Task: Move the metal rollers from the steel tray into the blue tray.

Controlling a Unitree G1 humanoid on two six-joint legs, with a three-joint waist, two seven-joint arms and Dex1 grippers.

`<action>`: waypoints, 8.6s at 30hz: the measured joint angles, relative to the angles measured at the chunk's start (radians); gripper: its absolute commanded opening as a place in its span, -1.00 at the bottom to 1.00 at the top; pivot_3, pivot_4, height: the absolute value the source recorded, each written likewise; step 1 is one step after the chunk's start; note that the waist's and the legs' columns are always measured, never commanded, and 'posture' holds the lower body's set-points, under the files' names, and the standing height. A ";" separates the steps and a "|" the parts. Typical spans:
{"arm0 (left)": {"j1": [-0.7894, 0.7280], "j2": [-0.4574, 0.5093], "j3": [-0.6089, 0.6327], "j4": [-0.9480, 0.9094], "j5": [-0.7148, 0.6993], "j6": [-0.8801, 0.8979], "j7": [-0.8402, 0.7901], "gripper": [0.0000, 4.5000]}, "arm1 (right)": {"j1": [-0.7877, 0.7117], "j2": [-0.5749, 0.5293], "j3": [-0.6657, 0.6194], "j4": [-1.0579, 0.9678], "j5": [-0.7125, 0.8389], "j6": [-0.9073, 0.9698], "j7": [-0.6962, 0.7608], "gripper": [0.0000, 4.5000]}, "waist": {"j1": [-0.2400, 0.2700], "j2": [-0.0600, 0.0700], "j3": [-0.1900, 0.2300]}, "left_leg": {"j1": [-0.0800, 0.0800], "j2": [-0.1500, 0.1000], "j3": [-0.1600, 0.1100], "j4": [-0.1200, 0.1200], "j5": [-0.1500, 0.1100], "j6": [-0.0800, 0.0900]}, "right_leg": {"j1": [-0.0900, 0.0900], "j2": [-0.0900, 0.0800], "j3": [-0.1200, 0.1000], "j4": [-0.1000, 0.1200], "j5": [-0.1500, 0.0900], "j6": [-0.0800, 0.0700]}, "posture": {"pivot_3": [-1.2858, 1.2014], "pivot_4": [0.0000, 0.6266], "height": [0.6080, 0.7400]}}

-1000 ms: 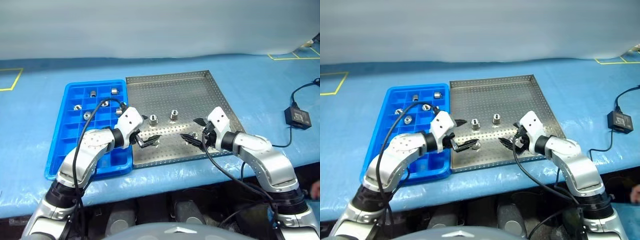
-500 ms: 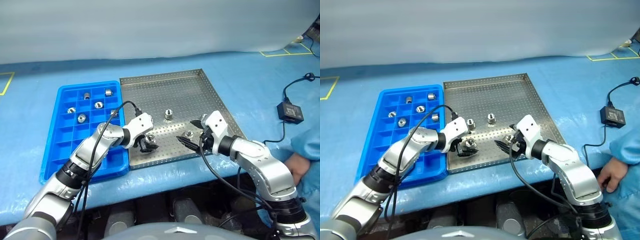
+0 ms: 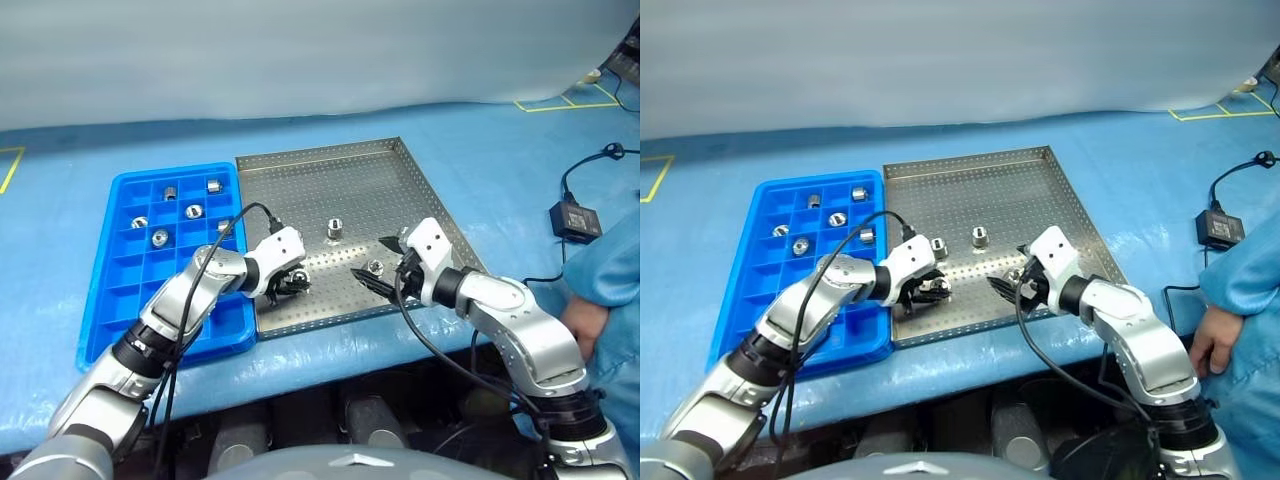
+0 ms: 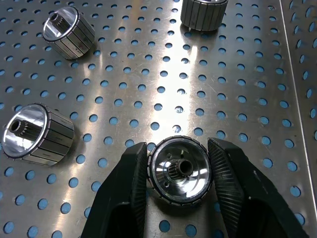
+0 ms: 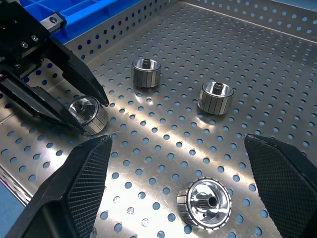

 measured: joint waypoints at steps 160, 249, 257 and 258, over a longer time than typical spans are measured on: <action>0.475 -0.177 0.632 -0.715 -0.259 0.296 0.435 0.06 | -0.174 0.128 0.237 0.054 -0.105 -0.007 -0.025 1.00 | 0.179 -0.001 0.001 | -0.005 0.003 -0.015 0.000 0.002 -0.006 | 0.003 -0.012 -0.031 -0.001 -0.003 -0.015 | 0.09 -0.52 1.00; -0.034 -0.300 0.172 0.200 -0.004 -0.167 0.129 -0.31 | 0.034 0.141 0.007 -0.347 -0.068 0.369 -0.251 1.00 | -0.198 0.002 0.001 | -0.002 -0.003 -0.010 -0.006 0.003 -0.002 | 0.001 -0.008 -0.009 -0.001 0.001 0.008 | -0.17 -0.52 1.00; 0.108 -0.153 0.350 -0.194 -0.057 -0.003 0.218 -0.31 | 0.024 0.117 0.040 -0.214 0.002 0.197 -0.109 1.00 | -0.140 0.001 0.001 | -0.001 -0.003 -0.010 -0.005 0.003 -0.002 | 0.001 -0.009 -0.008 0.000 0.001 0.009 | -0.05 -0.52 1.00; 0.140 -0.139 0.377 -0.234 -0.049 0.022 0.257 -0.31 | -0.004 0.125 0.065 -0.178 -0.011 0.191 -0.117 1.00 | -0.131 0.001 0.001 | -0.001 -0.003 -0.010 -0.004 0.003 -0.002 | 0.001 -0.009 -0.008 0.000 0.001 0.009 | -0.03 -0.52 1.00</action>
